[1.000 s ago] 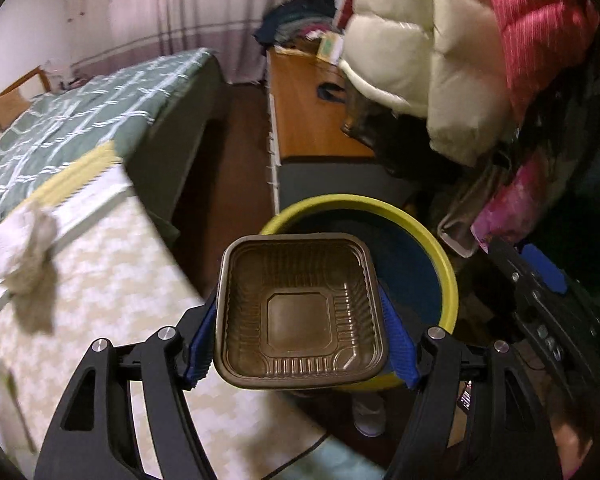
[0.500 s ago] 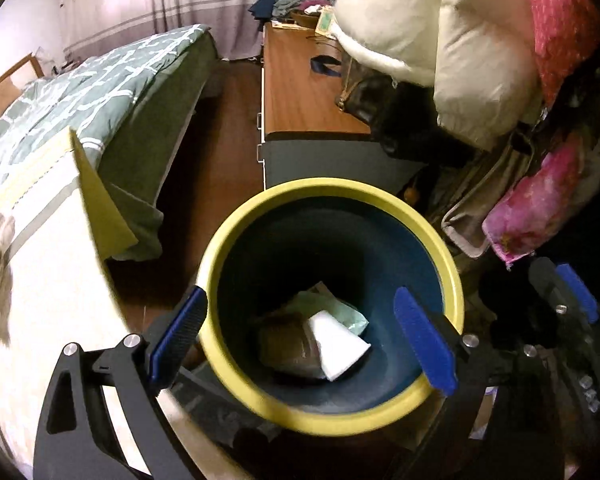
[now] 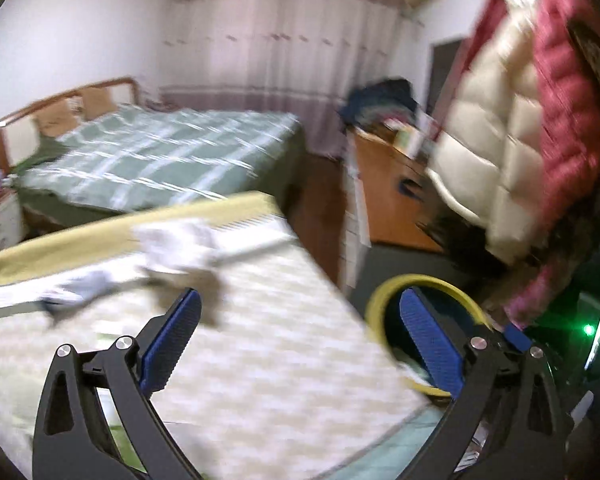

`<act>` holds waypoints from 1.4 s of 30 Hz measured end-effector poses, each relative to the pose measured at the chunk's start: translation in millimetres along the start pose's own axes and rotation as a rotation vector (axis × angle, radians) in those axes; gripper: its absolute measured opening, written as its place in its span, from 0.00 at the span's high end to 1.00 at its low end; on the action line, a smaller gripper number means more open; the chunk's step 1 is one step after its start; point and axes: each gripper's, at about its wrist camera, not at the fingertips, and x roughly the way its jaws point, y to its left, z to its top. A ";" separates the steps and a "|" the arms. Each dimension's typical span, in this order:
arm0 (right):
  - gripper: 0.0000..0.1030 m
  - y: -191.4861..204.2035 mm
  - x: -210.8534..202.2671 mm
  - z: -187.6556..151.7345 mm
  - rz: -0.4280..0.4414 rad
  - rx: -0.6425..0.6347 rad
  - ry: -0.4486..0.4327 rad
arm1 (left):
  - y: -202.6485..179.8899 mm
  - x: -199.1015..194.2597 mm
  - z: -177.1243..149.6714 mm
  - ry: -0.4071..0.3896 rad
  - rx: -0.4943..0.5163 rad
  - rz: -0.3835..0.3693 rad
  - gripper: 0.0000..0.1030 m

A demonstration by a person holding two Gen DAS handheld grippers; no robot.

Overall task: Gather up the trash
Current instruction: 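Move the right gripper to the table and grasp the clear green-lidded plastic cup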

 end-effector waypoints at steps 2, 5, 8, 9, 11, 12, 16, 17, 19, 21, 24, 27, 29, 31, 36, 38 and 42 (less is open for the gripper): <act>0.44 29.7 -0.2 -5.2 0.031 -0.053 0.013 | 32.4 -15.7 -0.1 -0.043 -0.023 0.064 0.05; 0.44 70.9 -2.0 -12.7 0.093 -0.113 0.031 | 92.2 -38.4 -2.7 -0.108 -0.059 0.197 0.05; 0.44 116.1 -5.4 -22.2 0.150 -0.185 0.048 | 148.8 -53.1 -7.7 -0.140 -0.118 0.293 0.05; 0.44 129.8 -6.5 -26.2 0.175 -0.203 0.058 | 163.2 -56.6 -9.6 -0.151 -0.133 0.321 0.05; 0.44 153.5 -8.7 -33.5 0.220 -0.237 0.079 | 200.2 -63.1 -15.7 -0.185 -0.159 0.426 0.05; 0.44 165.6 -11.2 -38.0 0.238 -0.261 0.085 | 212.9 -65.7 -18.9 -0.199 -0.164 0.466 0.05; 0.44 195.5 -31.5 -49.3 0.308 -0.297 0.061 | 264.7 -66.2 -34.7 -0.221 -0.224 0.640 0.05; 0.44 201.6 -38.7 -51.0 0.331 -0.303 0.051 | 273.1 -66.6 -37.7 -0.220 -0.241 0.658 0.05; 0.44 209.9 -49.5 -55.6 0.369 -0.317 0.041 | 293.0 -63.9 -42.7 -0.182 -0.287 0.706 0.05; 0.44 221.1 -60.1 -62.7 0.417 -0.341 0.043 | 304.2 -63.1 -46.9 -0.173 -0.317 0.722 0.05; 0.43 233.9 -69.3 -75.5 0.450 -0.375 0.060 | 315.5 -60.3 -52.9 -0.149 -0.354 0.745 0.05; 0.44 243.1 -71.3 -86.4 0.465 -0.397 0.077 | 323.9 -61.7 -59.7 -0.135 -0.385 0.769 0.05; 0.43 247.7 -71.9 -91.4 0.476 -0.405 0.089 | 327.4 -60.1 -62.7 -0.124 -0.404 0.770 0.05; 0.44 252.6 -72.6 -95.3 0.476 -0.412 0.093 | 330.6 -56.0 -65.2 -0.109 -0.422 0.770 0.05; 0.44 264.0 -62.4 -108.2 0.441 -0.437 0.130 | 336.5 -52.1 -71.1 -0.093 -0.452 0.776 0.05; 0.44 266.7 -56.1 -111.4 0.426 -0.444 0.147 | 338.6 -51.7 -72.6 -0.091 -0.466 0.772 0.05; 0.48 264.9 -50.3 -112.4 0.426 -0.436 0.160 | 339.9 -50.5 -73.7 -0.086 -0.479 0.772 0.05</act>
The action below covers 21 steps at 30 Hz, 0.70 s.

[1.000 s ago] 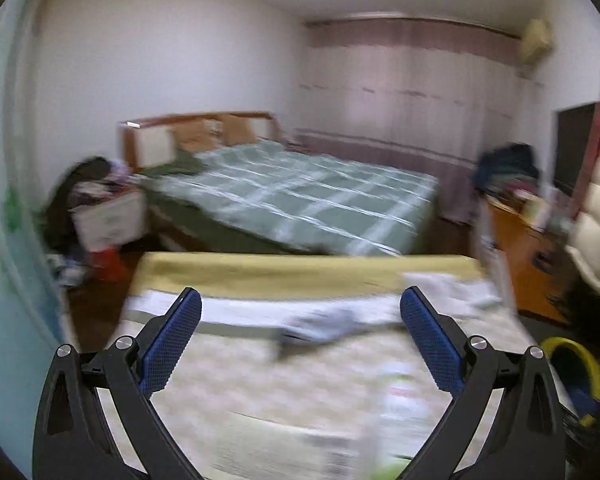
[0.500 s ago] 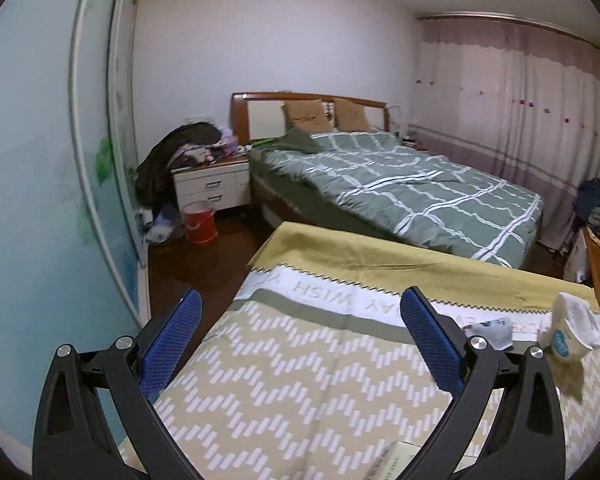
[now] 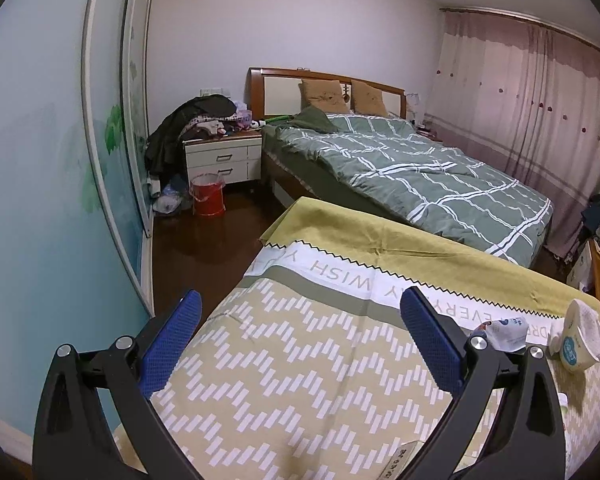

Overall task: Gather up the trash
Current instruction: 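Move the right gripper to the table and grasp the clear green-lidded plastic cup, then carry the plastic cup to the yellow bin and open the right gripper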

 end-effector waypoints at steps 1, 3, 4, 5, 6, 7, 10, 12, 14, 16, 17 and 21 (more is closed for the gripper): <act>0.48 -1.4 -1.4 -0.1 0.001 0.003 -0.006 | -0.1 0.0 0.0 -0.001 0.001 0.000 0.05; 0.48 -2.6 -5.2 -0.2 0.005 0.005 -0.024 | -0.9 0.7 -0.8 -0.001 0.004 -0.001 0.05; 0.49 -4.1 -8.1 0.5 0.001 0.005 -0.036 | -1.4 1.3 -1.3 0.001 0.006 -0.001 0.05; 0.49 -5.7 -9.9 1.7 0.001 0.007 -0.043 | -1.9 1.8 -1.4 0.003 0.008 -0.001 0.05; 0.49 -7.8 -11.8 3.2 0.000 0.009 -0.051 | -2.4 2.2 -1.1 0.004 0.008 -0.001 0.05; 0.49 -10.4 -13.6 4.5 -0.004 0.014 -0.057 | -2.9 3.5 -1.8 0.006 0.010 -0.001 0.05; 0.49 -24.6 -18.3 8.5 -0.012 0.043 -0.069 | -3.4 1.6 -0.8 0.007 0.009 -0.002 0.05; 0.50 -37.9 -22.0 11.5 -0.027 0.071 -0.081 | -3.7 1.7 -1.0 0.007 0.010 -0.002 0.05; 0.50 -49.5 -24.5 14.1 -0.041 0.092 -0.091 | -4.9 1.6 -1.4 0.006 0.012 -0.002 0.05; 0.50 -60.6 -26.3 16.2 -0.050 0.116 -0.097 | -5.5 1.0 -1.6 0.007 0.014 -0.002 0.05; 0.50 -68.1 -27.7 17.9 -0.057 0.132 -0.101 | -6.3 1.1 -2.0 0.008 0.016 -0.002 0.05; 0.50 -91.5 -30.2 22.6 -0.072 0.184 -0.110 | -9.8 -0.1 -2.4 0.011 0.025 -0.003 0.05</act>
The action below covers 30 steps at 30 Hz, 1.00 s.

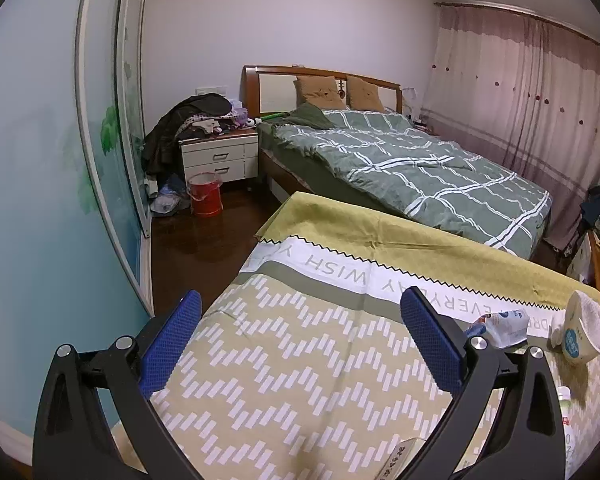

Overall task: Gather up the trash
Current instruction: 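Carry the plastic cup to the yellow bin and open the right gripper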

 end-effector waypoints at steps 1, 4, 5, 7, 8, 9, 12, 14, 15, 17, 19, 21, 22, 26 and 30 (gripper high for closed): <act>0.50 -7.3 0.3 2.6 0.000 0.020 0.002 | -0.6 -0.1 -0.1 0.000 0.001 0.000 0.05; 0.50 -20.7 -0.2 7.8 -0.010 0.050 -0.004 | -1.9 -0.7 -0.4 0.000 0.005 -0.001 0.05; 0.50 -27.0 -0.8 10.3 -0.011 0.068 -0.008 | -3.1 -0.4 -0.9 0.000 0.007 0.000 0.05; 0.50 -40.7 -2.7 15.8 -0.014 0.102 -0.017 | -3.6 -0.6 -1.3 0.004 0.009 -0.001 0.05; 0.50 -46.2 -3.4 18.8 -0.025 0.113 -0.024 | -3.4 -0.8 -1.1 0.005 0.010 -0.001 0.05; 0.50 -53.5 -4.9 22.0 -0.042 0.125 -0.035 | -3.6 -0.9 -1.3 0.006 0.011 -0.001 0.05; 0.50 -83.0 -8.8 31.9 -0.107 0.180 -0.069 | -3.9 -1.4 -1.3 0.005 0.011 -0.004 0.05; 0.50 -101.1 -9.8 37.1 -0.173 0.204 -0.092 | -4.9 -1.6 -1.6 0.007 0.013 -0.007 0.05; 0.50 -109.4 -9.2 39.1 -0.205 0.214 -0.099 | -5.6 -1.8 -1.7 0.008 0.015 -0.010 0.05; 0.50 -127.8 -5.6 42.0 -0.266 0.243 -0.107 | -7.5 -2.7 -2.2 0.006 0.021 -0.013 0.05; 0.50 -144.6 0.3 43.5 -0.313 0.269 -0.099 | -9.6 -3.7 -2.5 0.005 0.030 -0.014 0.05; 0.50 -161.4 8.6 43.9 -0.363 0.296 -0.087 | -10.4 -6.0 -2.6 0.005 0.035 -0.018 0.05; 0.50 -165.9 10.2 43.4 -0.378 0.302 -0.086 | -11.4 -6.7 -2.9 0.005 0.037 -0.021 0.05; 0.47 -183.1 16.6 41.0 -0.430 0.348 -0.082 | -13.4 -9.1 -2.7 0.000 0.045 -0.027 0.05; 0.41 -177.5 13.1 36.4 -0.453 0.325 -0.105 | -14.9 -11.3 -2.6 0.004 0.049 -0.039 0.05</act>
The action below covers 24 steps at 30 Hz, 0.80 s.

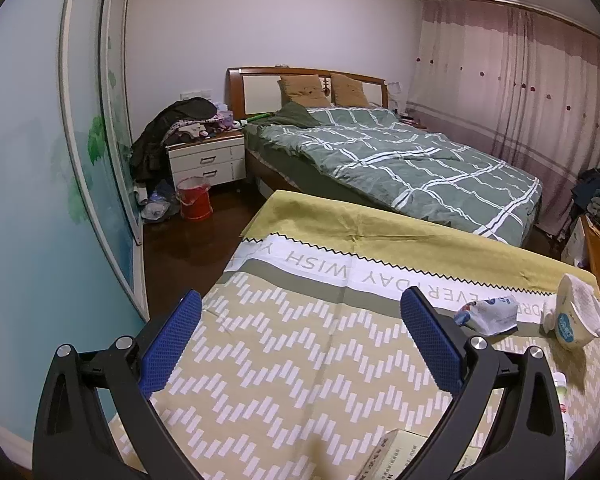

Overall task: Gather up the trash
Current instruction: 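Grasp the coconut water bottle with the left gripper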

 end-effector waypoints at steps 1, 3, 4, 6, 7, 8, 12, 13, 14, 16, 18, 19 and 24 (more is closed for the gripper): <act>0.41 2.1 -2.8 -1.5 0.006 -0.008 -0.008 | -1.2 -1.1 -0.2 0.000 0.004 -0.005 0.05; 0.40 5.9 -8.3 -1.5 -0.002 -0.021 -0.035 | -3.8 -4.9 -1.1 -0.001 0.012 -0.015 0.05; 0.39 9.2 -11.5 -2.1 -0.007 -0.033 -0.049 | -5.6 -6.4 -1.3 -0.001 0.017 -0.023 0.05; 0.38 15.8 -16.5 -3.6 -0.014 -0.060 -0.073 | -12.0 -12.1 -2.3 -0.006 0.034 -0.049 0.05; 0.38 18.5 -19.0 -4.5 -0.019 -0.070 -0.086 | -15.5 -14.8 -3.1 -0.011 0.045 -0.058 0.05; 0.38 19.5 -20.2 -4.7 -0.016 -0.073 -0.094 | -20.7 -18.2 -4.7 -0.014 0.061 -0.071 0.05; 0.38 25.2 -23.8 -5.8 -0.030 -0.098 -0.112 | -47.0 -33.9 -13.4 0.003 0.136 -0.192 0.05; 0.38 25.8 -23.8 -5.9 -0.032 -0.100 -0.112 | -56.9 -40.7 -17.4 0.016 0.167 -0.255 0.05; 0.38 26.0 -23.5 -5.7 -0.033 -0.101 -0.111 | -63.6 -45.2 -20.7 0.021 0.190 -0.291 0.05; 0.38 25.9 -23.5 -5.4 -0.034 -0.099 -0.111 | -82.1 -58.4 -29.1 0.027 0.261 -0.369 0.05; 0.38 26.4 -23.2 -5.3 -0.038 -0.097 -0.111 | -101.2 -73.8 -39.5 0.028 0.339 -0.446 0.05; 0.38 27.2 -23.3 -5.5 -0.042 -0.101 -0.112 | -110.0 -80.8 -45.1 0.036 0.376 -0.484 0.05; 0.36 34.8 -24.9 -7.1 -0.065 -0.139 -0.131 | -135.1 -89.7 -62.3 0.106 0.458 -0.537 0.05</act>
